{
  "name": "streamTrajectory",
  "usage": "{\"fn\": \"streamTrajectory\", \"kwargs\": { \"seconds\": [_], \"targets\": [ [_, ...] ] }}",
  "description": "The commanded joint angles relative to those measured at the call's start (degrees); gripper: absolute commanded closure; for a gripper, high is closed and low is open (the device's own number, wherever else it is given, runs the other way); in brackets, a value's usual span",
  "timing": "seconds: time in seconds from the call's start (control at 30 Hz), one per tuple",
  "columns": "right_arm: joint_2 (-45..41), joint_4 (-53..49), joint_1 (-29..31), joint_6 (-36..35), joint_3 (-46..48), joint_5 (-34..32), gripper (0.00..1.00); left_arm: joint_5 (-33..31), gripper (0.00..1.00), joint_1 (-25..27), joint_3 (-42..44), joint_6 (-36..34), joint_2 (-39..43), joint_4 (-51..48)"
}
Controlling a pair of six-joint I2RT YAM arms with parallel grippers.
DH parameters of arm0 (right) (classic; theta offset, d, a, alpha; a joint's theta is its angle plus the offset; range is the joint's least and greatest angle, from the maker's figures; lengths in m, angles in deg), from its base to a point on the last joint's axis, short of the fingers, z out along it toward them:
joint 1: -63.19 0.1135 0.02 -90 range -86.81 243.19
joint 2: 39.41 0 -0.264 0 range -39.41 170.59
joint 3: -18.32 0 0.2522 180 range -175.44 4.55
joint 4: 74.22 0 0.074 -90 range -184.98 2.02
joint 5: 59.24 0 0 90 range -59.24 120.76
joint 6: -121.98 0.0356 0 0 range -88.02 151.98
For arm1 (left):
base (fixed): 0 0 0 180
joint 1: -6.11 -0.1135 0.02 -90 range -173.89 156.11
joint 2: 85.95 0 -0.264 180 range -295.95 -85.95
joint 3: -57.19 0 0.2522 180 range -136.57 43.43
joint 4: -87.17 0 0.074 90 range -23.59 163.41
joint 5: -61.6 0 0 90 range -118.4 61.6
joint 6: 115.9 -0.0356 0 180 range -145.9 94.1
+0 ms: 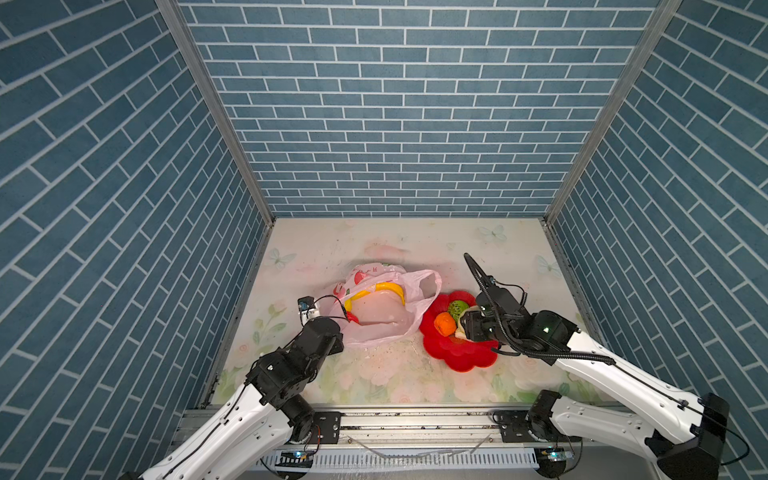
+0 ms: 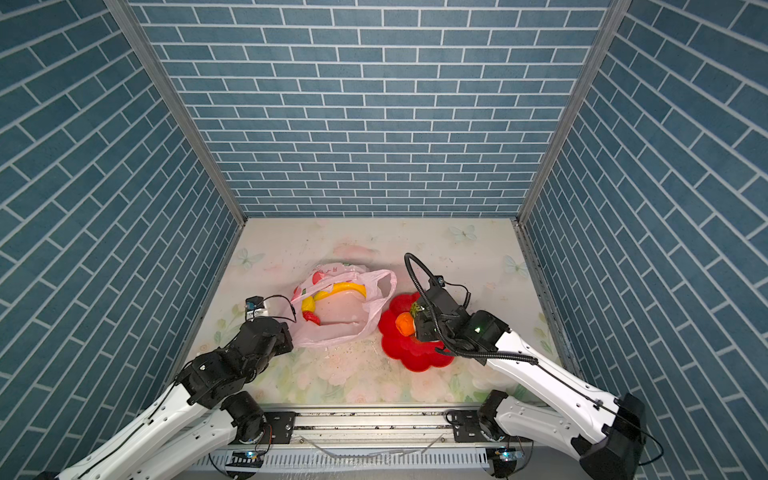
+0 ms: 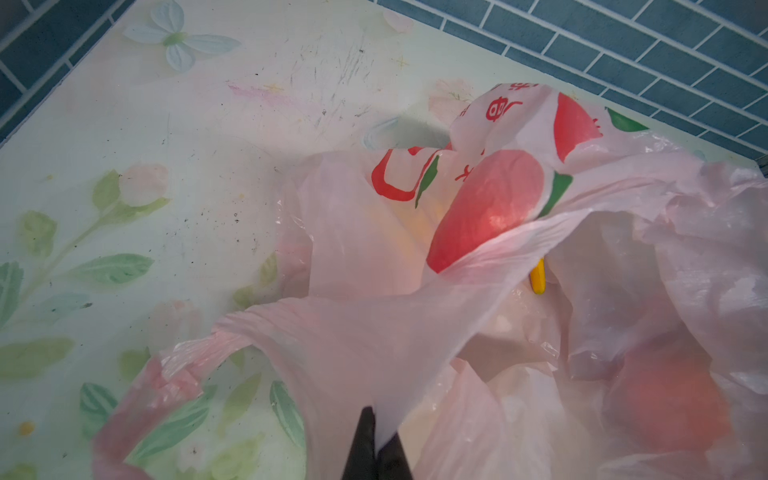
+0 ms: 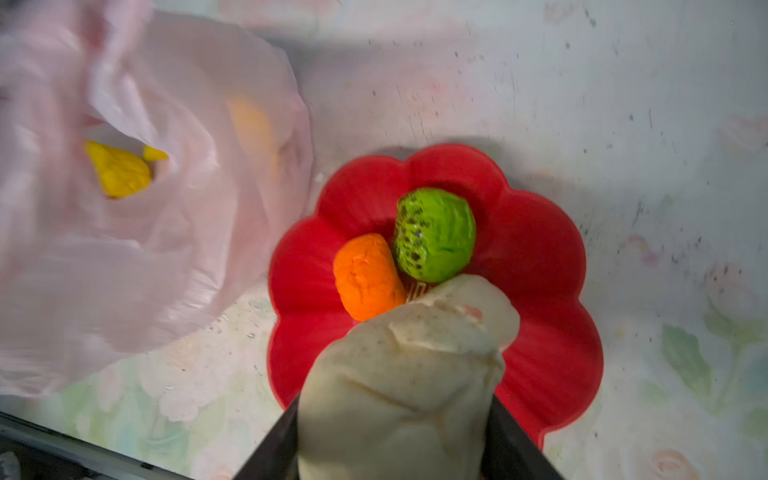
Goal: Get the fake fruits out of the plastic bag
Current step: 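Lift the cream fruit out of the bag toward the red plate, then lower the cream fruit onto the red plate and open the right gripper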
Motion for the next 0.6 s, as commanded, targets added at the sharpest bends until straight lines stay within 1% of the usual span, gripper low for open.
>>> {"fn": "streamTrajectory", "kwargs": {
  "seconds": [0.0, 0.27, 0.57],
  "targets": [
    [-0.51, 1.03, 0.37, 7.18, 3.63, 1.69, 0.80, -1.06, 1.00, 0.20, -1.14, -0.36, 0.34, -1.21],
    [4.96, 3.32, 5.11, 10.46, 4.49, 2.57, 0.79, -0.97, 1.00, 0.20, -0.71, -0.34, 0.25, -0.93],
    [8.41, 7.86, 6.26, 12.49, 6.91, 3.20, 0.77, -0.70, 1.00, 0.20, -0.33, -0.27, 0.84, -1.17]
  ]
}}
